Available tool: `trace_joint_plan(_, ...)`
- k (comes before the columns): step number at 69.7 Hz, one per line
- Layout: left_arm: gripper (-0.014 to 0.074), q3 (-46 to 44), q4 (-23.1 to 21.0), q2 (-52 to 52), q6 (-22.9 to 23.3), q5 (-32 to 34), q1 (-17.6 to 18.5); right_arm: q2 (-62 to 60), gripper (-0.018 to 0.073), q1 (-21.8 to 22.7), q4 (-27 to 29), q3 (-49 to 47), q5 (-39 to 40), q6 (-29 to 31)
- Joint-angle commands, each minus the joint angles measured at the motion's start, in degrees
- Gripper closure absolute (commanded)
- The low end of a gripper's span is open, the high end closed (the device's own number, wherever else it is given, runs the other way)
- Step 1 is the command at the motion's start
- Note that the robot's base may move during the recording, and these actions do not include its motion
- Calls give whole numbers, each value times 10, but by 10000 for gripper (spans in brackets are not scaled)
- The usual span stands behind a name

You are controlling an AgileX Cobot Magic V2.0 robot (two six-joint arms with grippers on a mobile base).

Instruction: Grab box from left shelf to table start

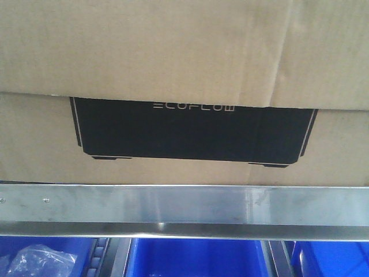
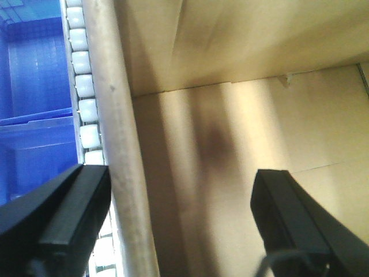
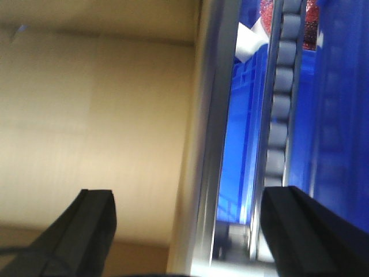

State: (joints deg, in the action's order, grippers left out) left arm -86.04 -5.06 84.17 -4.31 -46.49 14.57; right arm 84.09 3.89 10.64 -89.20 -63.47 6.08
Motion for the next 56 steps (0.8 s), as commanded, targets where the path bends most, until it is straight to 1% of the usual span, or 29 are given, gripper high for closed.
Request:
trace_joint_plan(1,192,-21,-2,-12,3,43,4,1,-53,2,1,-26,31,5)
trace_joint_plan(8,192,-21,-2,-2,3,41,4,22,-53,1,1,-26,31,6)
trace_joint_plan(17,195,-21,-2,12,3,23,4,42,-53,1,1,-26,31,7)
trace_joint_plan(22,220,-21,-2,14,3,16,4,49,-43,1,1,-26,28,8)
trace_joint_plan(24,246,-21,-5,15,3,16,4,51,-27,1,1,-26,28,11)
trace_joint_plan(28,295,-21,-9,15,3,16,4,52,27,1,1,-26,26,13)
trace_joint_plan(32,367,-21,-13,15,3,16,4,52,116,1,1,-26,25,13)
trace_joint_plan(41,559,-21,-13,15,3,16,4,52,402,1,1,-26,17,13)
trace_joint_plan(42,580,-21,-13,15,3,16,4,52,418,1,1,-26,17,13)
trace_joint_plan(43,601,-21,-13,15,3,16,4,52,466,1,1,-26,16,13)
trace_joint_plan(45,645,-21,-13,15,3,17,4,52,523,1,1,-26,14,13)
trace_joint_plan(48,703,-21,-13,15,3,17,4,52,498,1,1,-26,12,13)
trace_joint_plan(52,686,-21,-13,15,3,18,4,52,496,1,1,-26,12,13)
trace_joint_plan(56,688,-21,-13,15,3,19,4,52,502,1,1,-26,11,13)
